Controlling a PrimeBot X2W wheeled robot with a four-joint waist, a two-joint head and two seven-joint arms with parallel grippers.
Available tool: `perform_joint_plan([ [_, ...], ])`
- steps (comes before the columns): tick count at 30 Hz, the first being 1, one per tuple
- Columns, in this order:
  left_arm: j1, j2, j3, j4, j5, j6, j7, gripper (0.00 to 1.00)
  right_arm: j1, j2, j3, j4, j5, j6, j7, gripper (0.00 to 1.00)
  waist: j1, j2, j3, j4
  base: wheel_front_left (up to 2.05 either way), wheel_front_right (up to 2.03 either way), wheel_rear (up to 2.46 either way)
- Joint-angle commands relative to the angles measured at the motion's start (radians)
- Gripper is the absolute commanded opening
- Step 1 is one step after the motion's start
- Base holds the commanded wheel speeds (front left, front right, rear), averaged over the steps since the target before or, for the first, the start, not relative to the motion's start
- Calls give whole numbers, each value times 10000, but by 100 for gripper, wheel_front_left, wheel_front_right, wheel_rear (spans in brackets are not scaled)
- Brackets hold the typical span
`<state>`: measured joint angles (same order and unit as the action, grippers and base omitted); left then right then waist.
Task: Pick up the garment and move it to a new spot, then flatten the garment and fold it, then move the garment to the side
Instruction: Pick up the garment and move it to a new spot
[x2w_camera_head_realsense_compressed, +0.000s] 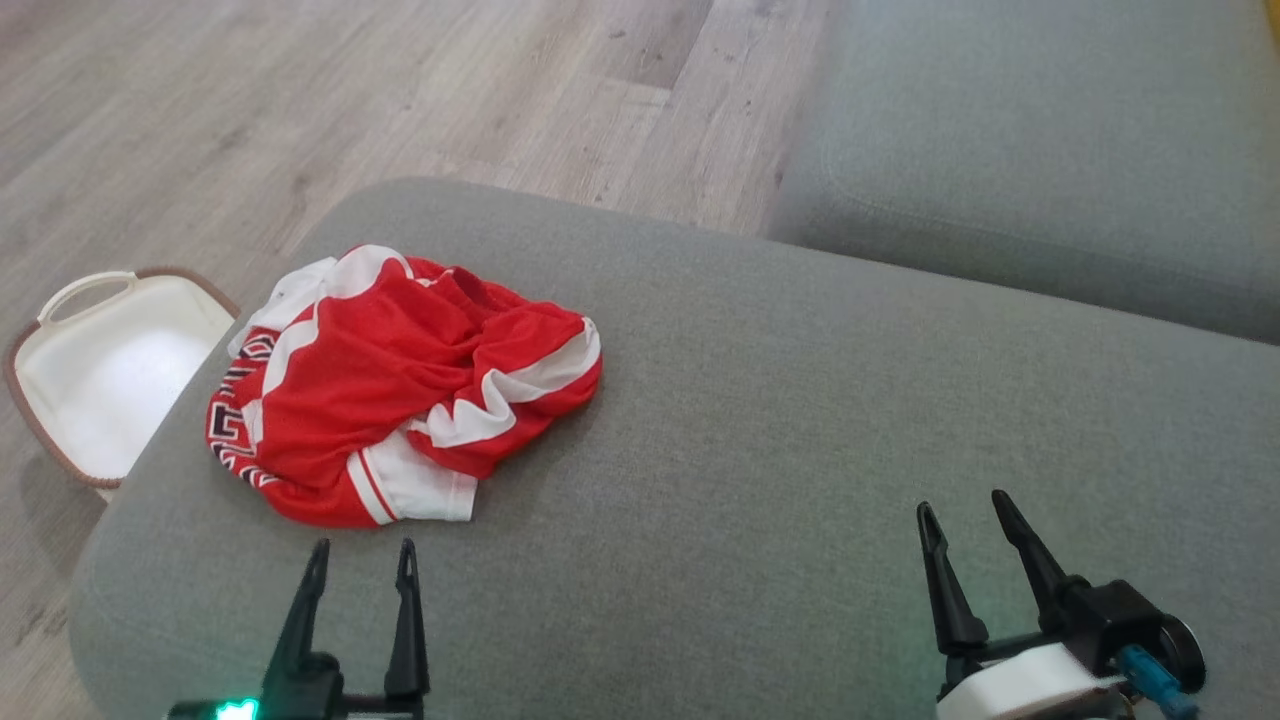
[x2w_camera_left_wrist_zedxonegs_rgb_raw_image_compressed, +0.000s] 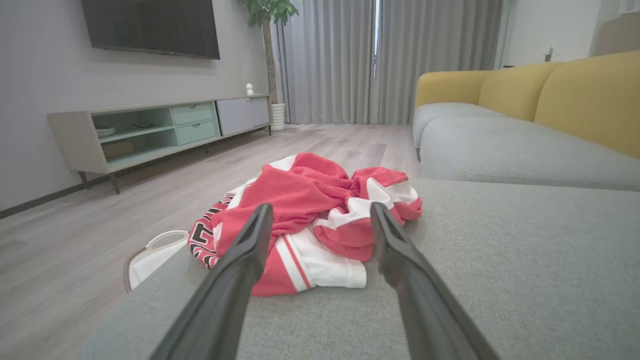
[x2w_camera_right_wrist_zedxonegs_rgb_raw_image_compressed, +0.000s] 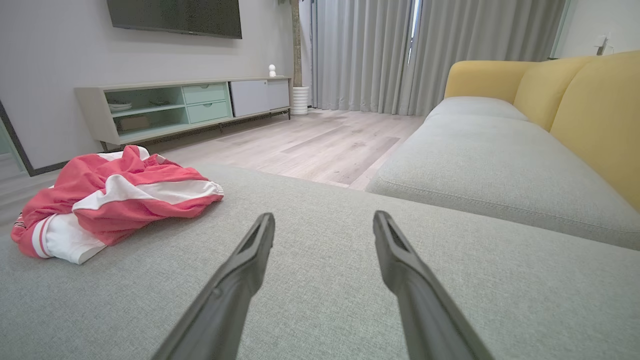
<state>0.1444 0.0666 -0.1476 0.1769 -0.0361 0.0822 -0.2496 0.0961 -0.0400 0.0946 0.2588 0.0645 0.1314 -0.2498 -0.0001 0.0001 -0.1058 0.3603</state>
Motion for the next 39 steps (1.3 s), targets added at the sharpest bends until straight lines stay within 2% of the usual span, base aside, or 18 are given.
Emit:
perform_joint_plan([
  [1,-487,75,373,-418,93,0,-122,100,-285,-102,232,-280,15,-7,-120,100,1,-1,61,7,0,0,0],
  [7,-1714,587,239,-1449,369,-421,-122,100,-242,-102,51,-398,-480,-7,-120,100,1,-1,624,-40,0,0,0],
  [12,-4229,1306,467,-1359,261,-1090,33,100,-292,-102,-152,-627,-1248,-7,-120,100,1,-1,1446,5,0,0,0],
  [15,-6105,1581,475,-505,68,-1509,918,100,-439,-311,-280,-787,-1680,-7,-120,100,1,-1,2108,-28,0,0,0],
  [17,-7250,1677,295,559,-261,-1814,2142,100,-531,-567,-336,-874,-1790,-7,-120,100,1,-1,2471,-64,0,0,0],
  [19,-8374,1758,224,1656,-505,-1929,3235,100,-607,-832,-408,-992,-1834,-7,-120,100,1,-1,2874,-97,0,0,0],
  [23,-10072,1633,135,3750,-761,-1960,4910,100,-708,-1387,-512,-1242,-1867,-7,-120,100,1,-1,3634,-100,0,0,0],
  [27,-10915,1309,270,5718,-1068,-1773,5890,100,-749,-1813,-533,-1466,-1835,-7,-120,100,1,-1,4176,-115,0,0,0],
  [32,-11150,1456,-93,7633,-571,-1195,6369,100,-752,-2059,-519,-1679,-1847,-7,-120,100,1,-1,4542,-127,0,0,0],
  [34,-11150,1435,-259,8122,-471,-1224,6379,100,-742,-2096,-520,-1737,-1839,-7,-120,100,1,-1,4563,-110,0,0,0],
  [35,-11143,1388,-269,8277,-528,-1307,6288,0,-737,-2112,-522,-1747,-1830,-7,-120,100,1,-1,4549,-96,0,0,0],
  [39,-11393,1425,-263,8330,-656,-1491,5007,0,-713,-2078,-553,-1682,-1749,-7,-120,100,1,-1,4384,25,0,0,0],
])
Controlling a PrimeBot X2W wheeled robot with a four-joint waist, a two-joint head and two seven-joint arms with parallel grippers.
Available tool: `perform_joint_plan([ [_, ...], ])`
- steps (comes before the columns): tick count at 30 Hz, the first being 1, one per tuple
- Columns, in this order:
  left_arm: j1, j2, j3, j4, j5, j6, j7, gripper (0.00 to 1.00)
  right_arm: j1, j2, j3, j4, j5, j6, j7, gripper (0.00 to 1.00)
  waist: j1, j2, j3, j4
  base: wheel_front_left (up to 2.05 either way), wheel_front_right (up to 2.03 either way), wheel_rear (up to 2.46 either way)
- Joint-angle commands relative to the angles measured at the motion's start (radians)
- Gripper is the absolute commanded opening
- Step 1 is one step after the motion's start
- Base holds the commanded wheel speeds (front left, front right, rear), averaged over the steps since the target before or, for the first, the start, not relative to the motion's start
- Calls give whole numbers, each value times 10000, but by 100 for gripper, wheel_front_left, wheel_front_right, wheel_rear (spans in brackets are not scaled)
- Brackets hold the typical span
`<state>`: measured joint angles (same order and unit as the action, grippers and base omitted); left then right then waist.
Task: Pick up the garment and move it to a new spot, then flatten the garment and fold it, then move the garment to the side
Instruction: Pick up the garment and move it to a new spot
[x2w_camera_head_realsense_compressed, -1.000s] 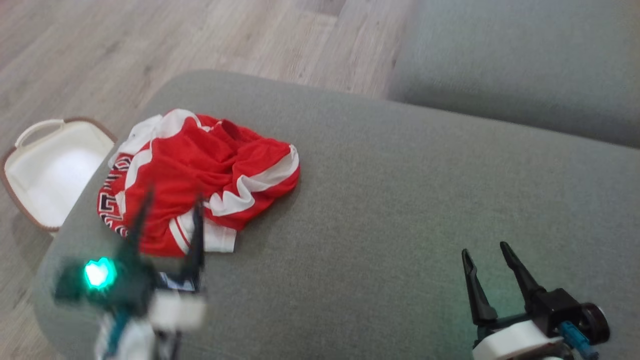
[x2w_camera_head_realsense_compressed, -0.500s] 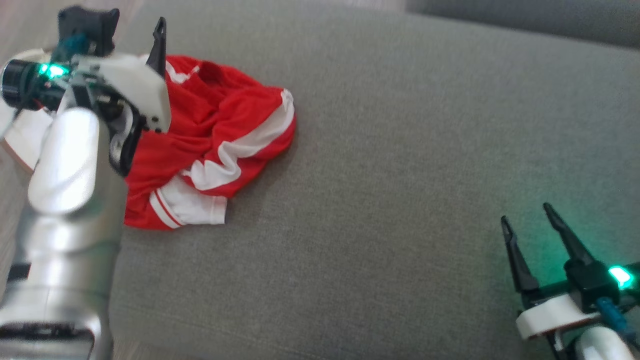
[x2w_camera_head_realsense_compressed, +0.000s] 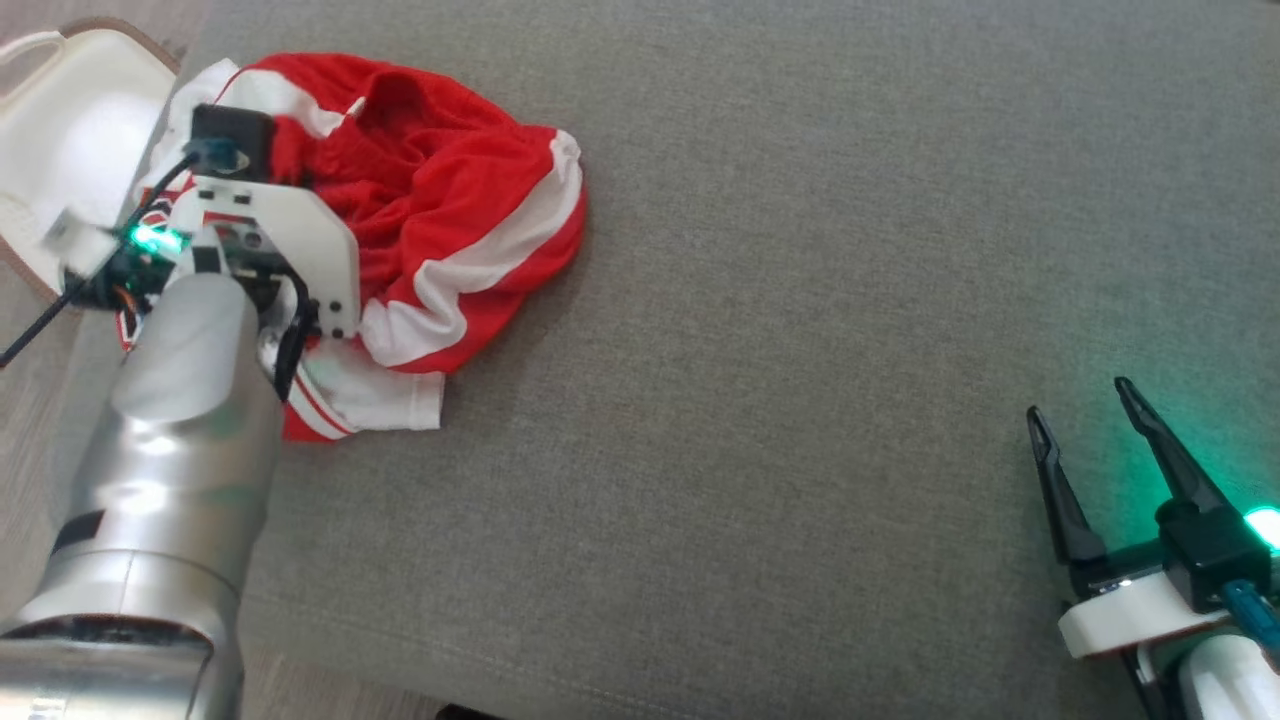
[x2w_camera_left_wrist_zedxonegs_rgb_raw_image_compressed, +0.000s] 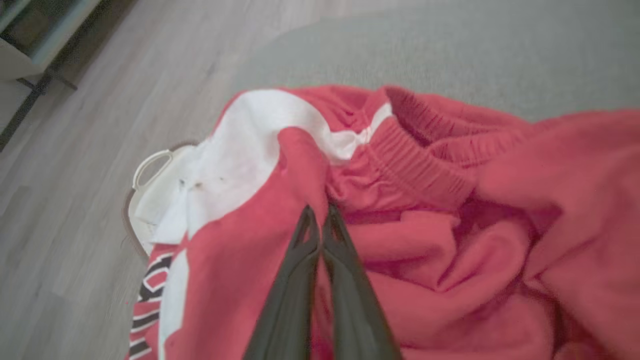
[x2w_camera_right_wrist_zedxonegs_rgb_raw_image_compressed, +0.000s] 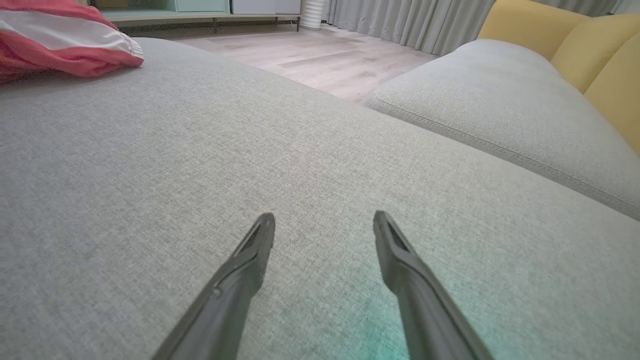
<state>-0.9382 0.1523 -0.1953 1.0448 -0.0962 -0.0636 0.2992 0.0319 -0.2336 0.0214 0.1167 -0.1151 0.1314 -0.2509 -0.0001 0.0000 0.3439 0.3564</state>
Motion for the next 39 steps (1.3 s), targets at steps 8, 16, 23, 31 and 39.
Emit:
perform_joint_plan([
  [8,-1203,600,403,-241,-599,-431,-2633,0,-238,461,429,265,317,-7,-109,100,1,0,-1243,-113,0,0,0],
  [16,-1849,438,-181,-338,-1351,-660,-3139,0,-225,1328,514,809,437,-7,-109,100,1,0,-3126,-1192,0,0,0],
  [23,-2178,820,-2225,-1930,-3133,-668,-2778,0,-110,1737,303,841,515,-7,-109,100,1,0,-3912,-2592,0,0,0],
  [31,-2760,1142,-3870,-3895,-4424,-670,-3205,0,-153,1828,284,743,794,-7,-109,100,1,0,-4217,-4382,0,0,0],
  [39,-2675,303,-4671,-3792,-4995,-670,-3911,0,-408,1832,505,490,1291,-7,-109,100,1,0,-3927,-5850,0,0,0],
])
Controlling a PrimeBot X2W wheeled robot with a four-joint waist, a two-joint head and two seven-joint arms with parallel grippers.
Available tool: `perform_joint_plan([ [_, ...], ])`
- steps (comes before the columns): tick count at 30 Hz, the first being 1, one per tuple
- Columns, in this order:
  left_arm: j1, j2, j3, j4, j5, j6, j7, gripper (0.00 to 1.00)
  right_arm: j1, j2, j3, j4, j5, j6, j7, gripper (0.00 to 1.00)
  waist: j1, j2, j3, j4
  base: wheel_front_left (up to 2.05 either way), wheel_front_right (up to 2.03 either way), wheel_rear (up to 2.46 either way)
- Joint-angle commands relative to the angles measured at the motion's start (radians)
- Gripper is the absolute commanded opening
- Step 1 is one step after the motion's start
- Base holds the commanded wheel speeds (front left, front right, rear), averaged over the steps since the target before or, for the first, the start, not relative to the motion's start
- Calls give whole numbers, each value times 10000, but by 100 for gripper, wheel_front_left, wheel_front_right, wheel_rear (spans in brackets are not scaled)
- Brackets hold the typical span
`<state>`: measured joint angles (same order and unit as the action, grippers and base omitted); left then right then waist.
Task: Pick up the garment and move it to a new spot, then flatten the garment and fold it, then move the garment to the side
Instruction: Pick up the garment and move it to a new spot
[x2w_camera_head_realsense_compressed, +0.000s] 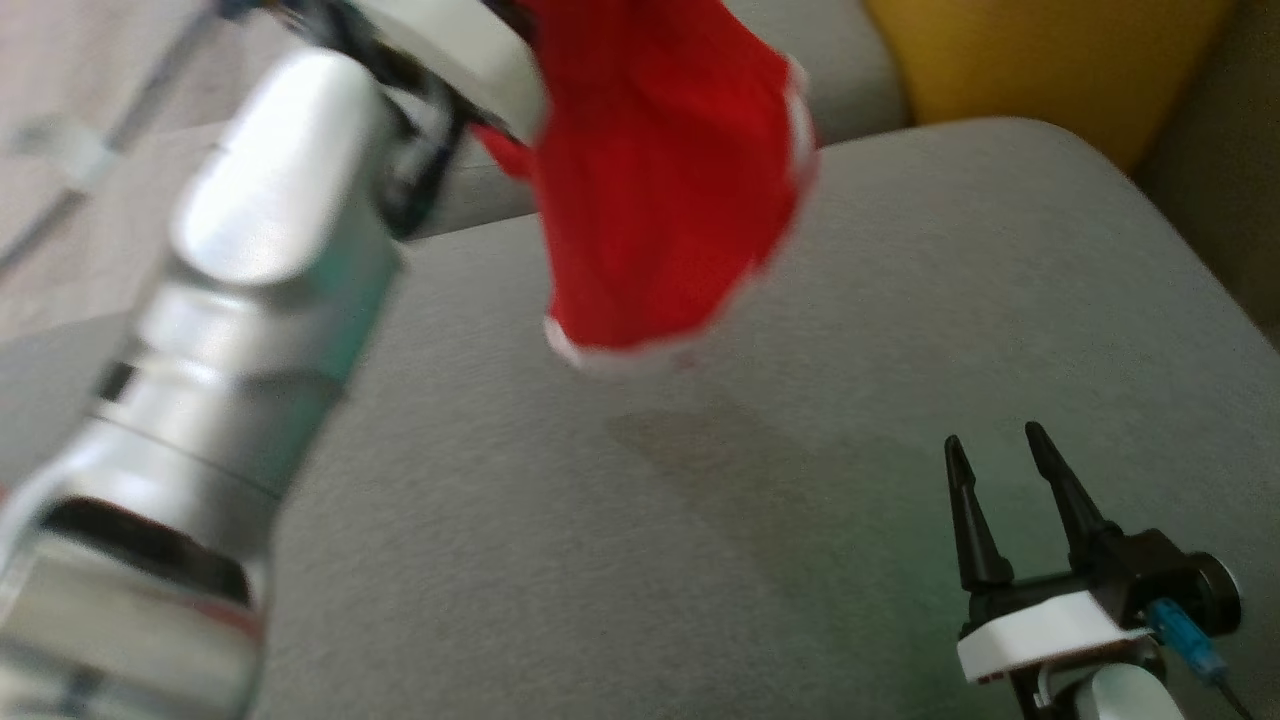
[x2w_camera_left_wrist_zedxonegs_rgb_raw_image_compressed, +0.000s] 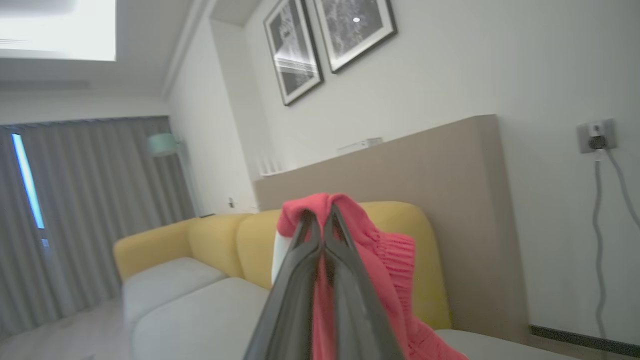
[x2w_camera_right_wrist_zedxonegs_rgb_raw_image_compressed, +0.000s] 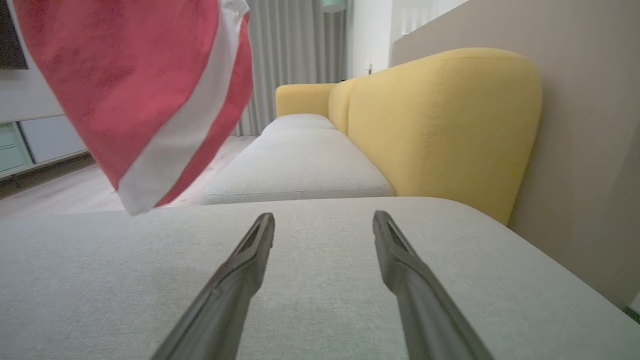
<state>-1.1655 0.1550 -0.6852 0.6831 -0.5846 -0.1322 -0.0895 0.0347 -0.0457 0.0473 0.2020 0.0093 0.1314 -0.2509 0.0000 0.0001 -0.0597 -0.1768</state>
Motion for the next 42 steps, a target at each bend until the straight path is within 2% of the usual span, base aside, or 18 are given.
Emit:
perform_joint_plan([
  [1,-109,143,-75,-182,-316,16,10,0,-451,-47,245,-399,99,-7,-109,100,0,-1,158,-622,0,0,0],
  [4,1053,114,-1051,-216,-764,16,-247,0,-450,-47,195,-485,208,-7,-109,100,0,-1,296,-846,0,0,0],
  [8,2865,277,-1617,363,-1166,16,-1032,0,-399,-46,140,-500,258,-7,-109,100,0,-1,478,-994,0,0,0],
  [12,4080,381,-1576,851,-1219,120,-1531,0,-345,-46,83,-525,271,-7,-109,100,0,-1,535,-965,0,0,0],
  [16,5452,403,-949,944,-1395,387,-1709,0,-191,-46,-147,-559,233,-7,-109,100,0,-1,589,-595,0,0,0],
  [17,6025,430,-381,515,-1248,587,-1716,28,-114,-46,-190,-538,243,-7,-109,100,0,-1,596,-337,0,0,0],
  [18,6329,433,-16,168,-1097,737,-1717,94,-80,-46,-193,-527,248,-7,-109,100,0,-1,595,-208,0,0,0],
  [19,6682,408,409,-180,-954,946,-1718,100,-51,-46,-192,-525,247,-7,-109,100,0,-1,589,-76,0,0,0],
  [23,8193,241,2033,-2205,427,1710,-1720,100,23,-46,-169,-531,280,-7,-109,100,0,-1,524,461,0,0,0],
  [27,9830,-303,3307,-3887,1626,1848,-1721,100,186,-45,-153,-453,389,-7,-109,100,0,-1,280,1051,0,0,0],
  [31,11116,-693,4243,-4969,2644,2025,-1722,100,435,-45,-191,-382,522,-7,-109,100,0,-1,-29,1468,0,0,0],
  [34,11851,-886,4687,-5531,3240,2251,-1722,100,676,-45,-224,-359,593,-7,-109,100,0,-1,-232,1684,0,0,0],
  [42,13164,-1034,4852,-6877,4310,2364,-1722,100,1206,-45,-158,-403,702,-7,-109,100,0,-1,-495,1892,0,0,0],
])
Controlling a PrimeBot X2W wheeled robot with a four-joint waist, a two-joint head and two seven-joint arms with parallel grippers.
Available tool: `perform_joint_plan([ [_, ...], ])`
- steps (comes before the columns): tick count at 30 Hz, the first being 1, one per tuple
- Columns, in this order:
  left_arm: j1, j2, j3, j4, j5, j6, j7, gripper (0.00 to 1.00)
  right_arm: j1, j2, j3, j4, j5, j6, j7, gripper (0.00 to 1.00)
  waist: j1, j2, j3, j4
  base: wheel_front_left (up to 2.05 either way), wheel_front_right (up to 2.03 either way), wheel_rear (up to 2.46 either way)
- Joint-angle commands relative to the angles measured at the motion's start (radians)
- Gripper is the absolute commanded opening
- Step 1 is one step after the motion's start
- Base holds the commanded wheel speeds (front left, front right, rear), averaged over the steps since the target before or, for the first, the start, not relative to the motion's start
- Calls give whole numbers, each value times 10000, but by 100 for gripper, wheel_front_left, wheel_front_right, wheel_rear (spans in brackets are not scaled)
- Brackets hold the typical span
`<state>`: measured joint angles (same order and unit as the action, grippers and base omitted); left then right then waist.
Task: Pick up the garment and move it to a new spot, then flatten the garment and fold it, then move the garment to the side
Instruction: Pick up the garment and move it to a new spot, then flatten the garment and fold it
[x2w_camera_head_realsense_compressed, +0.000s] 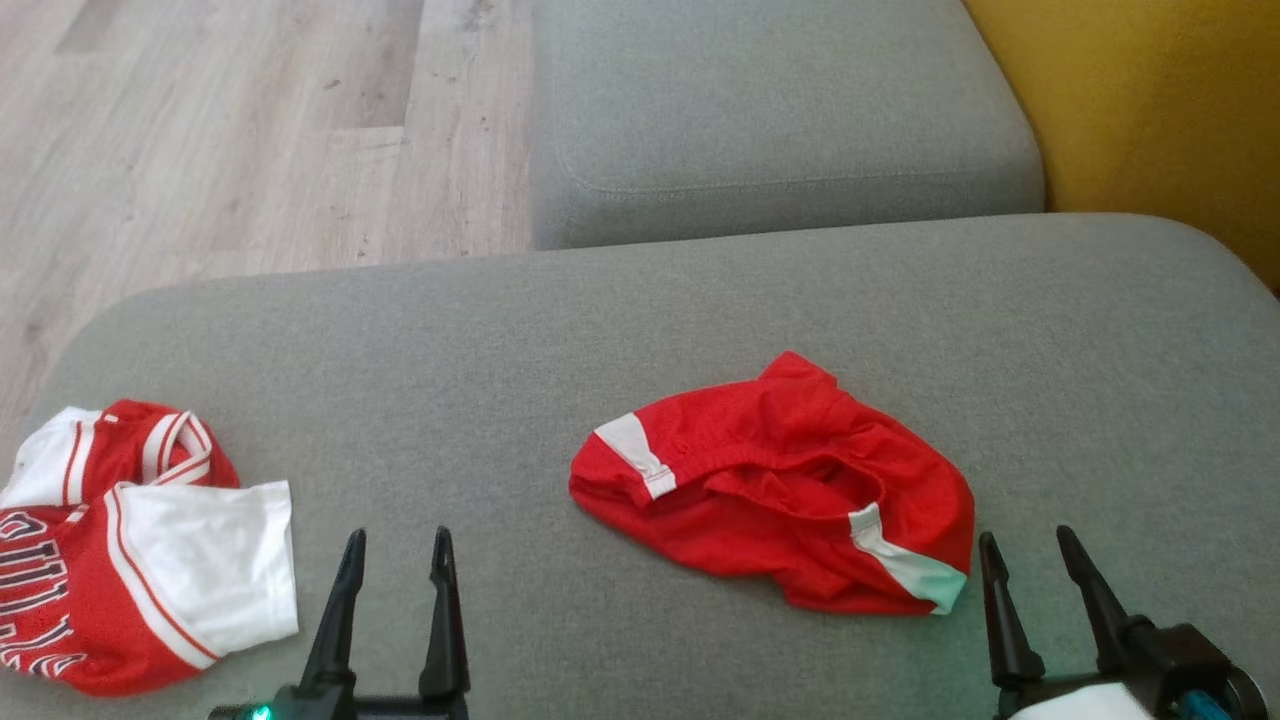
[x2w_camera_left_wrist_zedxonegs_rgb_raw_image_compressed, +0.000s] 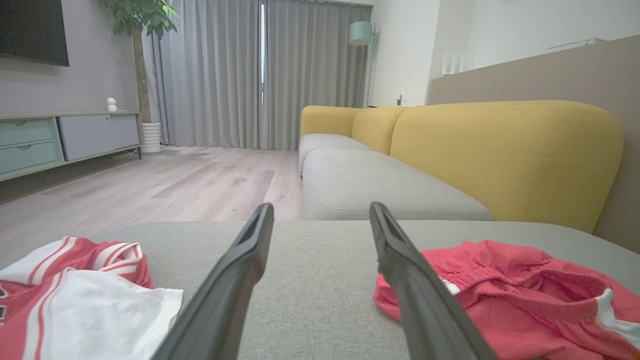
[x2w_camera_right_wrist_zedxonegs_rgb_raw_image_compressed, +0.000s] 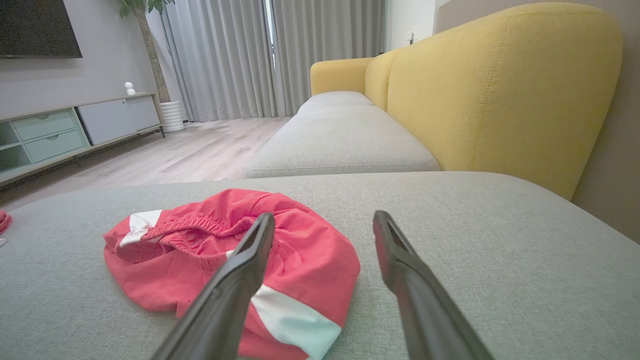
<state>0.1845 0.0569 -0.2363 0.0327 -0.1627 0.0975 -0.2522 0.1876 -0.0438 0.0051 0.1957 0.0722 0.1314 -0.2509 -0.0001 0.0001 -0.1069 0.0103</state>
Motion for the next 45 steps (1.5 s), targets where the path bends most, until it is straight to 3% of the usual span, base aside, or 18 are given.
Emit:
perform_joint_plan([
  [1,-256,-57,370,-408,126,91,-94,100,-295,-64,247,-344,93,-7,-109,100,1,-1,-43,39,0,0,0],
  [35,-373,-66,129,129,244,425,-95,100,-330,-64,313,-454,191,-7,-109,100,1,-1,-118,79,0,0,0],
  [45,-359,-66,144,246,285,338,-95,100,-396,-64,410,-419,241,-7,-109,100,1,-1,-78,-229,0,0,0],
])
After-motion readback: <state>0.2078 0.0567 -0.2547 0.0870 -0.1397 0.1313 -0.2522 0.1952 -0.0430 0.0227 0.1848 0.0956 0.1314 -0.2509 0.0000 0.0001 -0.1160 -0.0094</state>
